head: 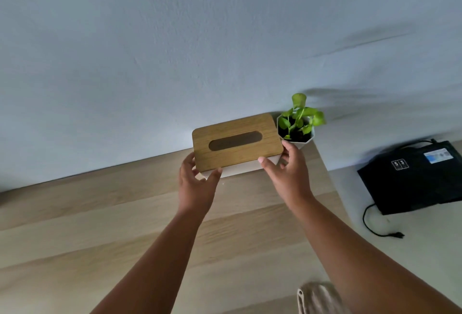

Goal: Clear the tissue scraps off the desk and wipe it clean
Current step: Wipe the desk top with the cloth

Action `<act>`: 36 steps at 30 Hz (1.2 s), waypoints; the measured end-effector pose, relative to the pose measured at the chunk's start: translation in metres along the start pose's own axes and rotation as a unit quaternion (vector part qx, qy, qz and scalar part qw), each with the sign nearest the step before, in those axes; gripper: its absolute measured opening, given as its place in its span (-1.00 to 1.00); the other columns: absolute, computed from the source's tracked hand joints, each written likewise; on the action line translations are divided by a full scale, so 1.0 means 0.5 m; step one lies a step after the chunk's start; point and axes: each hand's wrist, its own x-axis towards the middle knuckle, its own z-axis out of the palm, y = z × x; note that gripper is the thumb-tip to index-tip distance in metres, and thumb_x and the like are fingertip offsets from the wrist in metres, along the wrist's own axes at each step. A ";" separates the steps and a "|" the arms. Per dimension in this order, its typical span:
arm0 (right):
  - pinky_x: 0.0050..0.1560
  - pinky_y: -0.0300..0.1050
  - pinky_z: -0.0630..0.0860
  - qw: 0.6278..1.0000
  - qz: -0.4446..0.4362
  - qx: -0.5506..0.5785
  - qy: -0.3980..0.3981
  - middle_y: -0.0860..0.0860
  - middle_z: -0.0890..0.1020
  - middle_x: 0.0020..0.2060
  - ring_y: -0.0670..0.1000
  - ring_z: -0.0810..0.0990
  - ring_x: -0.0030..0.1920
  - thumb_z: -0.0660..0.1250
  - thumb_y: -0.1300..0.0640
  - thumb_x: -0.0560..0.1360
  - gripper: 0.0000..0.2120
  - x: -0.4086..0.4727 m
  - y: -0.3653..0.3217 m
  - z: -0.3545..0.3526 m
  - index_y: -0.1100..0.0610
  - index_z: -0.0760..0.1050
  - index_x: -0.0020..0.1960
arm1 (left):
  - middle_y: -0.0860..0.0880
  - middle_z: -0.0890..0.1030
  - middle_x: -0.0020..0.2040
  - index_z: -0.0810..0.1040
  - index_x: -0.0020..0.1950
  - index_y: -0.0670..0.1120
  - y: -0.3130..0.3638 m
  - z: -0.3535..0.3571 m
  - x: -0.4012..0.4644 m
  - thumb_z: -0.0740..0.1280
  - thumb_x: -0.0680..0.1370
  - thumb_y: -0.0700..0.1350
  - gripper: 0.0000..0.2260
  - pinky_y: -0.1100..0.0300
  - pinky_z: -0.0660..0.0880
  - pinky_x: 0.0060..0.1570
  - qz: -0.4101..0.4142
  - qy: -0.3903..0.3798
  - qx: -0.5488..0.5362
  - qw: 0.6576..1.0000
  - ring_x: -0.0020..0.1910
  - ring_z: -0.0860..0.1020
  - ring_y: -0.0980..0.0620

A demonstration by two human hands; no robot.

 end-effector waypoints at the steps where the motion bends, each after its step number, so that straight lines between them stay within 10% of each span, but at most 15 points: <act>1: 0.34 0.02 0.53 1.000 0.000 -0.002 0.006 -0.01 0.48 0.36 -0.04 0.51 0.30 0.57 -0.10 0.44 -0.26 0.000 -0.001 0.002 0.02 0.36 0.52 | 0.15 0.49 0.34 0.35 0.44 0.22 -0.001 0.003 0.001 0.56 0.45 0.11 -0.37 0.12 0.58 0.19 -0.001 0.002 -0.004 1.000 0.27 0.53 0.19; 36: 0.12 -0.09 0.57 0.999 -0.037 -0.013 -0.017 -0.07 0.47 0.20 -0.09 0.52 0.11 0.62 -0.06 0.38 -0.30 -0.203 -0.130 0.278 0.04 0.43 0.42 | 0.10 0.49 0.30 0.35 0.33 0.29 -0.107 -0.330 0.007 0.45 0.35 0.14 -0.42 -0.15 0.60 0.16 -0.045 0.059 -0.046 0.996 0.22 0.57 -0.01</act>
